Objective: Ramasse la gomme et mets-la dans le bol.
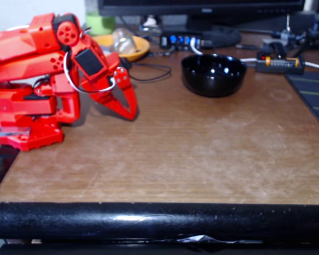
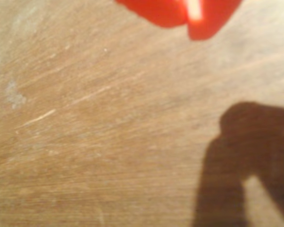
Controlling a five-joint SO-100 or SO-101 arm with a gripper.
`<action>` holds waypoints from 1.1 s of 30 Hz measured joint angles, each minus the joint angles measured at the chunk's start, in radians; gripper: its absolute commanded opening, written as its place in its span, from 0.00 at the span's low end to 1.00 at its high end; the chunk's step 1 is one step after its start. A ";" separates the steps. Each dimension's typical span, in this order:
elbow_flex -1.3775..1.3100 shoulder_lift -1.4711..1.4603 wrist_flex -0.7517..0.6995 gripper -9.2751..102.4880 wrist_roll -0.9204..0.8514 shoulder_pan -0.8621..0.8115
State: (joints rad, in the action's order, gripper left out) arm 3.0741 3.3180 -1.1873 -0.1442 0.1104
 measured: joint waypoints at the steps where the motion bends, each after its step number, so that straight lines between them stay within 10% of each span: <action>1: 0.000 0.002 0.000 0.04 0.000 0.000; 33: 0.000 0.005 0.000 0.04 0.014 0.000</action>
State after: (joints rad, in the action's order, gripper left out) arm 3.0741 3.3226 -1.1873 -0.1304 0.1104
